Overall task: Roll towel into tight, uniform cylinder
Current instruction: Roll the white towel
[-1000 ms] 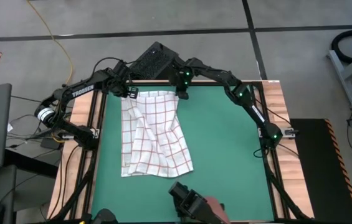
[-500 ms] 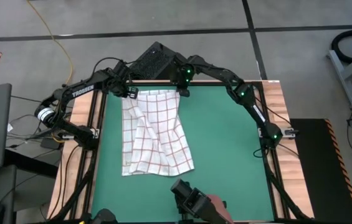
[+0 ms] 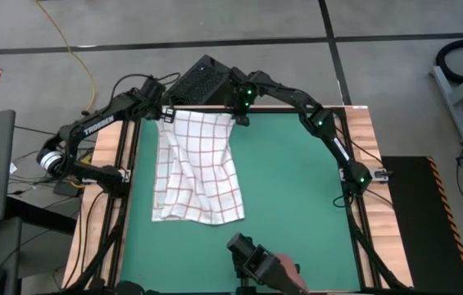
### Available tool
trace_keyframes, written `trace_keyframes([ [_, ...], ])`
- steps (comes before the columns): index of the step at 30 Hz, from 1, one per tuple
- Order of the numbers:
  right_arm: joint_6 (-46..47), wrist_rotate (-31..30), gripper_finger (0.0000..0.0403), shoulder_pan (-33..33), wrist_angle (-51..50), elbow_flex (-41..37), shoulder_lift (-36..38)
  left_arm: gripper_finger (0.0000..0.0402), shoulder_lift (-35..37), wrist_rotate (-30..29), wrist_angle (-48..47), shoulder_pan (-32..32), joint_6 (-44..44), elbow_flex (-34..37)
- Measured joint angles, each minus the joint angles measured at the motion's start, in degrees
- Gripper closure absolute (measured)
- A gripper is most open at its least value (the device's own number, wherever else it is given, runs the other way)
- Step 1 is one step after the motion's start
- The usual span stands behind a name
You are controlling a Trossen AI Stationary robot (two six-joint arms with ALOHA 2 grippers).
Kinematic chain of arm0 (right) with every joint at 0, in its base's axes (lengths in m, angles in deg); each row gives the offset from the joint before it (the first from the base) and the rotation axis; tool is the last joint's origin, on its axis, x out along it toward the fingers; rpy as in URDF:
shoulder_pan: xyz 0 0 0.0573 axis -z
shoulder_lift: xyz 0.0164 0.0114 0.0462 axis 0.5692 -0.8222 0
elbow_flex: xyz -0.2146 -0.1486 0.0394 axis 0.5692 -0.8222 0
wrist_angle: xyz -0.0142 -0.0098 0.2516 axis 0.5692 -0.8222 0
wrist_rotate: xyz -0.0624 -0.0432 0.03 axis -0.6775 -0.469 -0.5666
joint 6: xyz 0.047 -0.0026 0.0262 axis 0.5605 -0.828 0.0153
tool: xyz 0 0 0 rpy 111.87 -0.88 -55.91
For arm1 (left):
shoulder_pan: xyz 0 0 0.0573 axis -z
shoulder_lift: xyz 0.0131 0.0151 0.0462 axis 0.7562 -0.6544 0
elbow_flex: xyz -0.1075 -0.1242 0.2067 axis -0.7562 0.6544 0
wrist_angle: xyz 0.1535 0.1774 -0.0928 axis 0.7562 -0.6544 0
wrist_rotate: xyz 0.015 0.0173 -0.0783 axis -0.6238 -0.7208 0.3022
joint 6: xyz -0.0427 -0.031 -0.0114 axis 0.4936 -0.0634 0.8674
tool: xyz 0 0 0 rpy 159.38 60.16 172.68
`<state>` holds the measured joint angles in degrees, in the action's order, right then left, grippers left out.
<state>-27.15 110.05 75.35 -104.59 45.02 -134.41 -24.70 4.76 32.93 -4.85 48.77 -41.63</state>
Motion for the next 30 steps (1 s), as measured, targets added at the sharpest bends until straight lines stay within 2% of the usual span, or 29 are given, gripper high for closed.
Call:
trace_keyframes([
  [6, 1.4, -2.7, 0.0402, 1.1, 0.7, 0.0, 0.0, 0.0401, -6.3, 5.3, 5.5, -0.7, -2.6, 1.8],
  [11, 2.2, -3.3, 0.0402, 1.8, 0.7, 0.0, 0.0, 0.0401, -11.3, 1.9, 9.2, -1.2, -4.2, 1.8],
  [30, 2.3, -3.3, 0.0403, 2.2, 1.7, 0.0, -0.1, 0.0401, -18.0, 2.7, 14.7, -6.8, -10.5, 1.7],
])
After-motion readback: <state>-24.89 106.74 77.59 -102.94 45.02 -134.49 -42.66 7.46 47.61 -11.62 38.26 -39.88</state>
